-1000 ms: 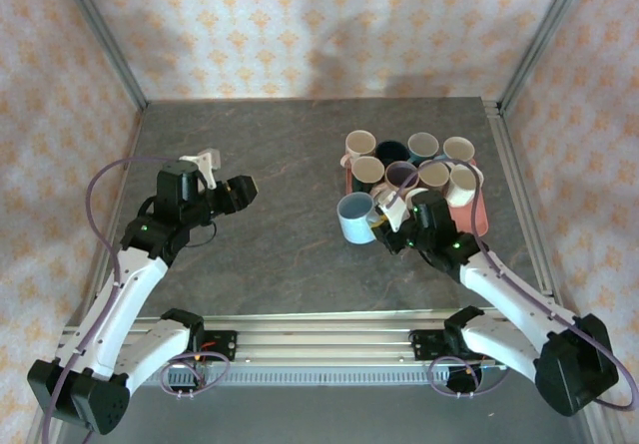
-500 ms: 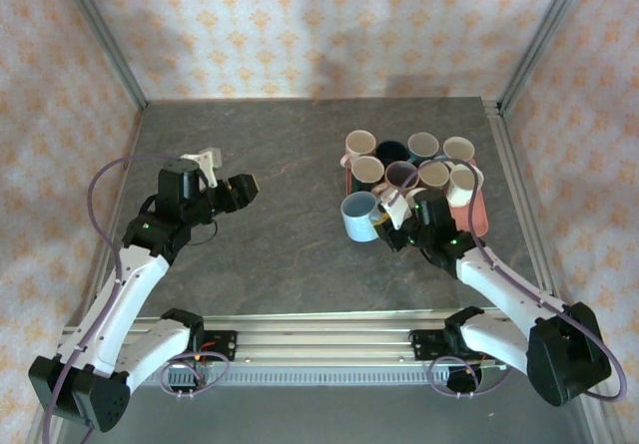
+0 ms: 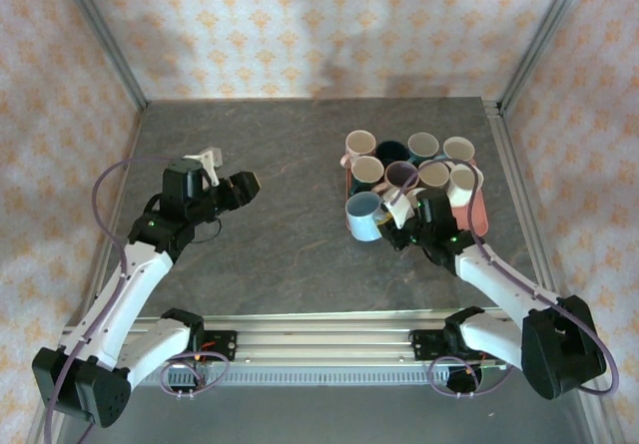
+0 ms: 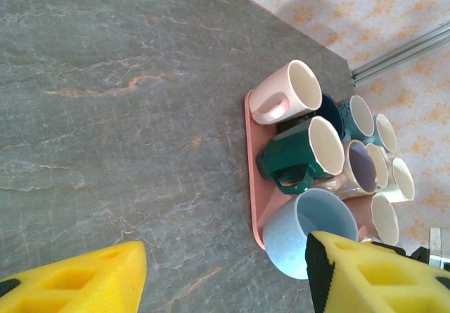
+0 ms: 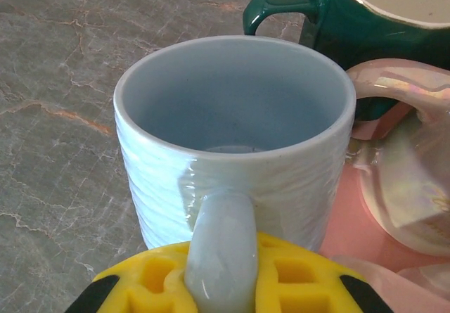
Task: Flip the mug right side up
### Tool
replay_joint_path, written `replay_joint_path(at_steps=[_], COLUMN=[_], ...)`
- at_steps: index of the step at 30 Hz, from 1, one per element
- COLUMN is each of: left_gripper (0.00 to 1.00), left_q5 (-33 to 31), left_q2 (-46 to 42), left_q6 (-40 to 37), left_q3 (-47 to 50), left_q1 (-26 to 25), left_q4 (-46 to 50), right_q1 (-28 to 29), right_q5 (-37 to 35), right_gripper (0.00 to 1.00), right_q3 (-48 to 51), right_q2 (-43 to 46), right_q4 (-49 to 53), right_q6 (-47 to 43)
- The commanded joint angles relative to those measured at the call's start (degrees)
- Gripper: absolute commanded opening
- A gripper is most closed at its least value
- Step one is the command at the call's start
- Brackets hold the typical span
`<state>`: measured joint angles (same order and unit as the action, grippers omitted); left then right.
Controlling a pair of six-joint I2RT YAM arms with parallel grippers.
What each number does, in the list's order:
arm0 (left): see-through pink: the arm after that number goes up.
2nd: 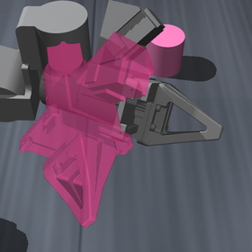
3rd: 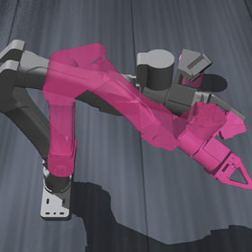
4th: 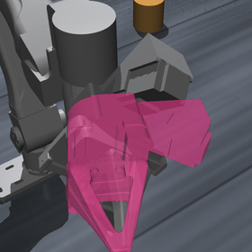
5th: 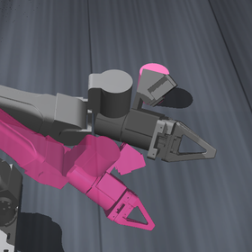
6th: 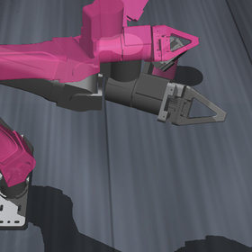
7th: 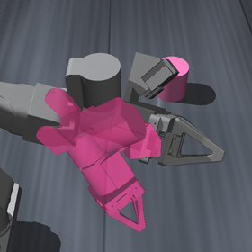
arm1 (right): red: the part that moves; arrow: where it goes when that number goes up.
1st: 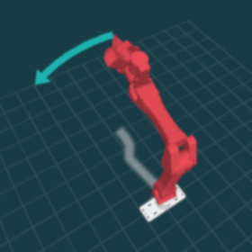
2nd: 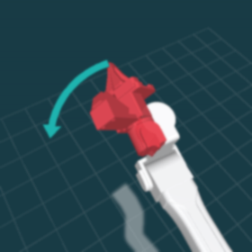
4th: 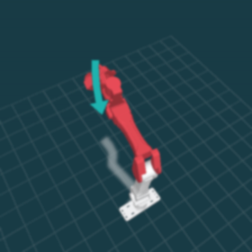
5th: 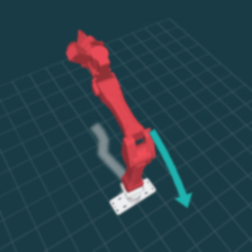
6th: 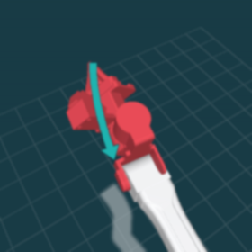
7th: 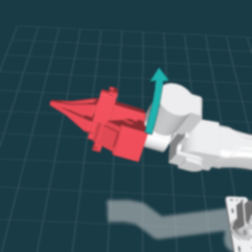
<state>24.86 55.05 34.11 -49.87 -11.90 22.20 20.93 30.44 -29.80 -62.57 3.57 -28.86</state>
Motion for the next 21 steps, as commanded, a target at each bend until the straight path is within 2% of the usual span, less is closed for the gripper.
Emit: replay_joint_path(at_steps=[1, 6, 15, 21], left_gripper=[0.63, 0.64, 0.64, 0.64], left_q5=[-0.9, -1.4, -2.2, -2.5], left_q2=[1.1, 1.5, 3.6, 3.8], left_q6=[1.0, 0.4, 2.0, 1.9], left_q3=[-1.4, -1.6, -3.3, -3.8], left_q1=[-0.4, -0.8, -2.3, -2.4], left_q4=[-0.9, -0.1, -1.5, -1.1], right_q1=[-0.2, -0.2, -0.2, -0.2], right_q5=[-0.1, -0.1, -1.3, -1.3], right_gripper=[0.0, 0.0, 0.25, 0.28], right_q3=[-0.4, -0.6, -0.5, -0.3], right_q2=[-1.2, -2.8, -3.6, -4.7], right_q4=[-2.7, 0.1, 1.5, 2.5], right_q6=[-2.0, -3.3, -3.4, -2.9])
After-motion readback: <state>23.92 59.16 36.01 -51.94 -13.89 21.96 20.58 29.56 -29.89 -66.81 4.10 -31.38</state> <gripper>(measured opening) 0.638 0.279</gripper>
